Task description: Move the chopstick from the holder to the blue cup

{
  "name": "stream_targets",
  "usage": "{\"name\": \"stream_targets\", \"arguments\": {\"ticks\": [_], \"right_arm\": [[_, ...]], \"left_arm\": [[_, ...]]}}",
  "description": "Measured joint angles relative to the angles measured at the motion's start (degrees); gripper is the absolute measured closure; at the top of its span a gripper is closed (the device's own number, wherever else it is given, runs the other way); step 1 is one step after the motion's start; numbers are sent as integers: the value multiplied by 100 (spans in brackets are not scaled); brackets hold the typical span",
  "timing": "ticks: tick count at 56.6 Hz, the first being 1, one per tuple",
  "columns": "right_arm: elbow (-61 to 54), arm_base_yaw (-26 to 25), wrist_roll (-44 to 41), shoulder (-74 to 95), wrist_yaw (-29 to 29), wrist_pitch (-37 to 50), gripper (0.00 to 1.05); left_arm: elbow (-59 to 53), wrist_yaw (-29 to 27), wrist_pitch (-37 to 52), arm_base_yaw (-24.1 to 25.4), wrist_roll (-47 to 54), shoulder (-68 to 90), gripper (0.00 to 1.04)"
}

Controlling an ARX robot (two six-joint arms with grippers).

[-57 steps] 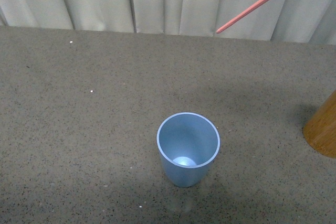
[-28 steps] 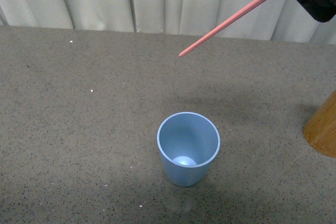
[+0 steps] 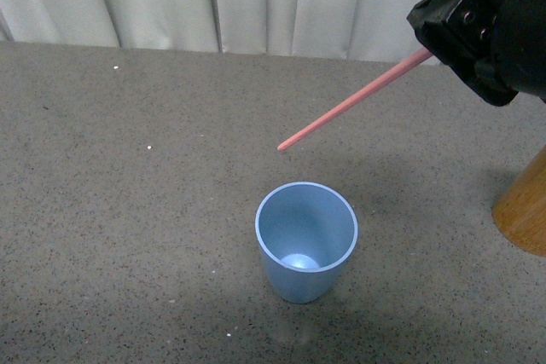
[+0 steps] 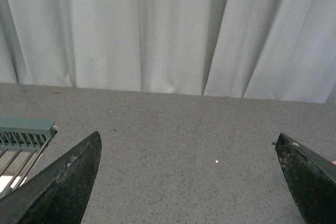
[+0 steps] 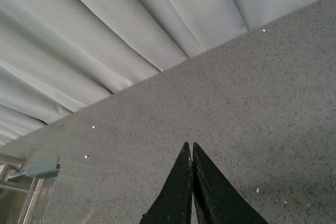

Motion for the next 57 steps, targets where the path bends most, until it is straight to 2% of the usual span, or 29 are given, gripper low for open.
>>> {"name": "stream_targets", "arguments": {"ticks": [57], "right_arm": [[-188,103,116,146,4,66,104]], "left_arm": [[0,0,0,0,0,0,7]]}}
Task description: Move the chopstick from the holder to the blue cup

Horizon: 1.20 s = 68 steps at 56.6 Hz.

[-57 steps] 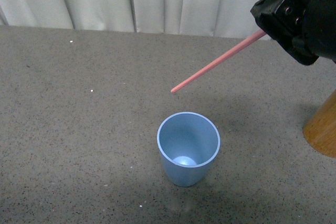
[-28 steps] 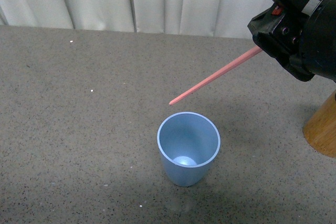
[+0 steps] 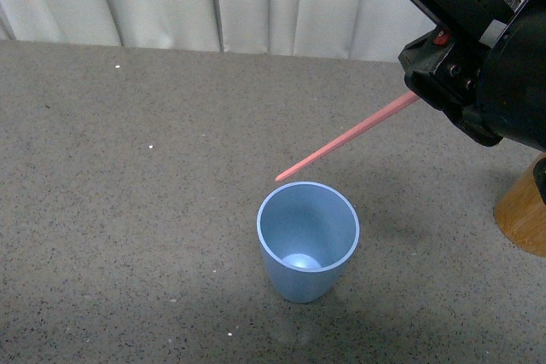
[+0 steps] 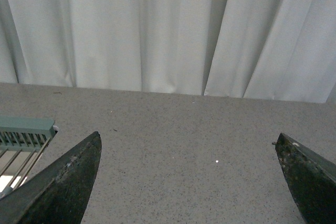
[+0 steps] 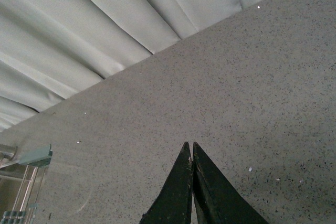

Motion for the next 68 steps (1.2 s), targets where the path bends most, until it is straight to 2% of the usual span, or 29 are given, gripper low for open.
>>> {"name": "stream_targets", "arguments": {"ticks": [39,68], "right_arm": [[-575,-9,-63,-1471,310,-535,104],[-870,118,105,-1519,431,-516,104]], "left_arm": [[0,0,0,0,0,0,7],[0,2,0,0,0,0,7]]}}
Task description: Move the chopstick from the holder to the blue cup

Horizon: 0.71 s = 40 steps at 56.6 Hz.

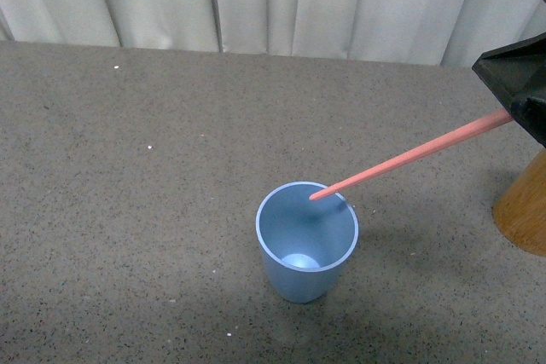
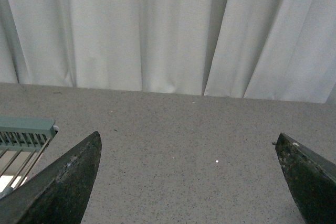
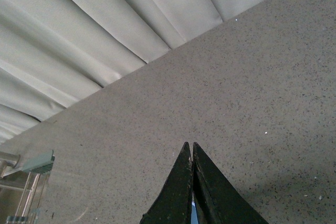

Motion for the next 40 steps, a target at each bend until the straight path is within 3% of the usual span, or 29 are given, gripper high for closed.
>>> {"name": "stream_targets", "arguments": {"ticks": [27,40], "right_arm": [[0,59,33,214,2,39,103],[0,70,35,278,-26,59,67]], "left_arm": [[0,-2,0,0,2,0,7],[0,-2,0,0,2,0,7]]}}
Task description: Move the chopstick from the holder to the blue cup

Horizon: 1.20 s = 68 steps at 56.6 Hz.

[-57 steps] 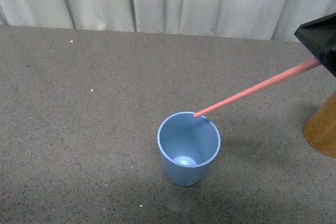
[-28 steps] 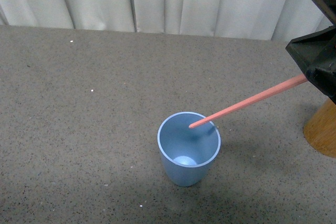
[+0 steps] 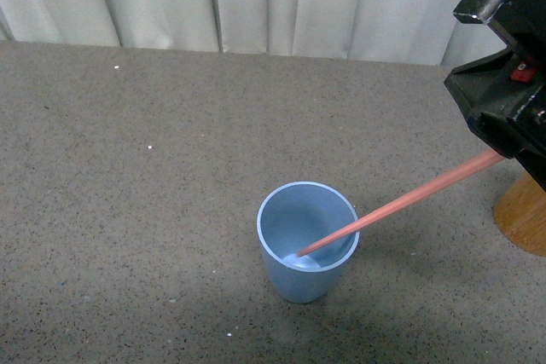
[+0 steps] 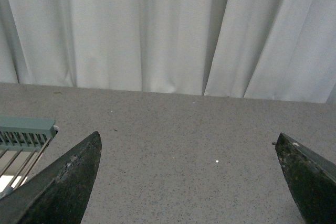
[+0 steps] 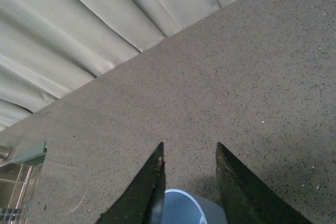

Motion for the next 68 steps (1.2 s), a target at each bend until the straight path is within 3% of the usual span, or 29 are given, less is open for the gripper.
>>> {"name": "stream_targets", "arguments": {"ticks": [8,16,17,21,24,27,31,35,40,59,68], "right_arm": [[2,-68,-15,-4,195,-92,41],[-107,-411,-214,-450,857,-286,8],[-188,-461,-339,-459,890,-129,9],[-1115,-929,-2100,-511,435,2006,26],[-1587,-1364,-3084,-1093,13,2216,37],[-1912,-1974,-3821,-2192,-586,1517,49],[-2098,-2916,-4277,-4100,-1556,-214,67],[-2092,-3222,-4419,-6059,-1622,-2107,83],[-2092,-3250,-4509,-7340,-1711,-3012,104],[-2094,-3259,-4570,-7429,-1714,-3051,103],[-2094,-3259,-4568,-7429,-1714,-3051,72]], "left_arm": [[0,0,0,0,0,0,7],[0,2,0,0,0,0,7],[0,2,0,0,0,0,7],[0,7,0,0,2,-4,7],[0,-7,0,0,2,-2,7],[0,-2,0,0,2,2,7],[0,0,0,0,2,0,7],[0,0,0,0,2,2,7],[0,0,0,0,4,-4,7],[0,2,0,0,4,-4,7],[0,2,0,0,4,-4,7]]}}
